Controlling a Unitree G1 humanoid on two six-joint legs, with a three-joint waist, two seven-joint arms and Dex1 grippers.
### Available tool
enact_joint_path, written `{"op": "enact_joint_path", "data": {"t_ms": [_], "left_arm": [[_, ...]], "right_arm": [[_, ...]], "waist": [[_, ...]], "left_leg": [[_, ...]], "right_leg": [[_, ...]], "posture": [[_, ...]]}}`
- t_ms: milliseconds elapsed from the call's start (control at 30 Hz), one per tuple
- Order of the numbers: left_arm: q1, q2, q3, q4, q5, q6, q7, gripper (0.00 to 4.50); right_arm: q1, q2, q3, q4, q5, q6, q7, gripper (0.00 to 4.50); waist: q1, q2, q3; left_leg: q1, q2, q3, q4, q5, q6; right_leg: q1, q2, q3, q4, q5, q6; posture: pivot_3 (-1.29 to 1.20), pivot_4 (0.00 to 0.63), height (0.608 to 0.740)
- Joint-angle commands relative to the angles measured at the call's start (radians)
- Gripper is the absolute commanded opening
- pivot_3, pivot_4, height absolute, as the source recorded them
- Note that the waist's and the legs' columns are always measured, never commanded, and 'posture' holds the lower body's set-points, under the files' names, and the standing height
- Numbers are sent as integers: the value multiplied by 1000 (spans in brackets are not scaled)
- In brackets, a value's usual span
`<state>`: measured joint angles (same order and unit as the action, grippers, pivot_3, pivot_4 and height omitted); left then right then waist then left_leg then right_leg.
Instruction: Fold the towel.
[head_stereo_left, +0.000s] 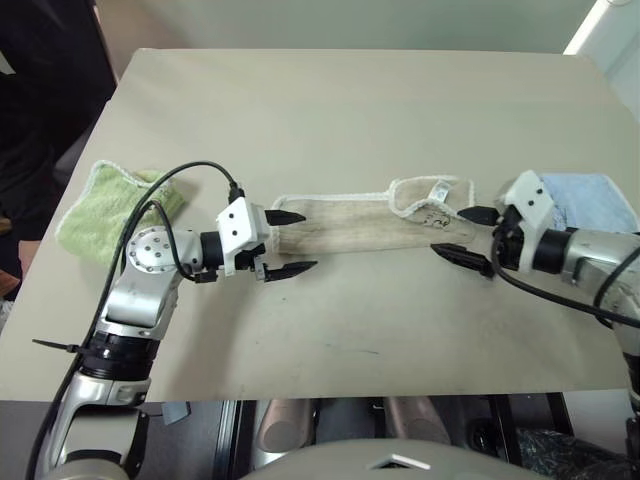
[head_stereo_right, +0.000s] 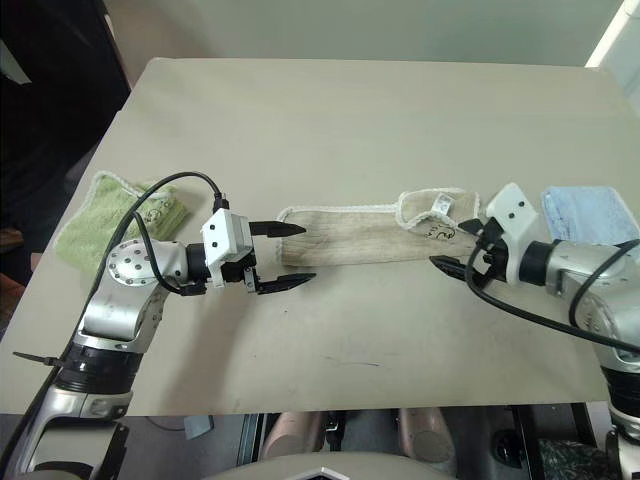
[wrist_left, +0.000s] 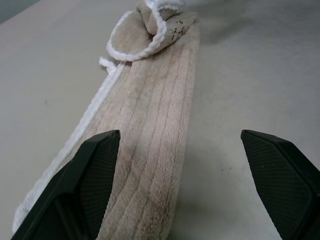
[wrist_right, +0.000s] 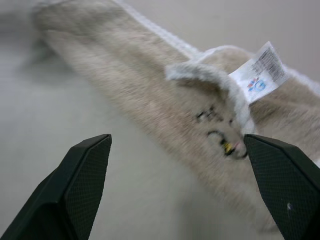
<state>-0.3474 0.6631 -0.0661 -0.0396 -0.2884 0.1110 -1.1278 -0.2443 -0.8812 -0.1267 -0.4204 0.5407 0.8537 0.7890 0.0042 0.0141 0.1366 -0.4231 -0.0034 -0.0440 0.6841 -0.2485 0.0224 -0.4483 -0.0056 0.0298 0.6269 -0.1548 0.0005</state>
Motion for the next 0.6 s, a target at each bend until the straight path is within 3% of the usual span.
{"op": "enact_joint_path", "data": {"t_ms": [33,300,600], "left_arm": [[-19,-10,-4,-6,-6,-13,-4,4153],[-37,-15,-11,6,-3,-15,-7,4153],[-32,-7,-4,-4,-4,-12,-4,4153]], "right_arm": [[-20,-23,-19,50,-86,-27,-70,3882],[-60,14,40,146,-187,-95,-113,1036],[-124,65,128,237,-279,-179,-106,1036]], "waist": [[-1,0,0],[-1,0,0],[-1,0,0]], "left_leg": [[1,0,0,0,0,0],[4,0,-1,-1,1,2],[4,0,-1,-1,1,2]], "right_leg": [[1,0,0,0,0,0],[4,0,0,0,1,1],[4,0,0,-1,2,4]], "posture": [[0,150,735],[0,150,735],[0,150,735]]}}
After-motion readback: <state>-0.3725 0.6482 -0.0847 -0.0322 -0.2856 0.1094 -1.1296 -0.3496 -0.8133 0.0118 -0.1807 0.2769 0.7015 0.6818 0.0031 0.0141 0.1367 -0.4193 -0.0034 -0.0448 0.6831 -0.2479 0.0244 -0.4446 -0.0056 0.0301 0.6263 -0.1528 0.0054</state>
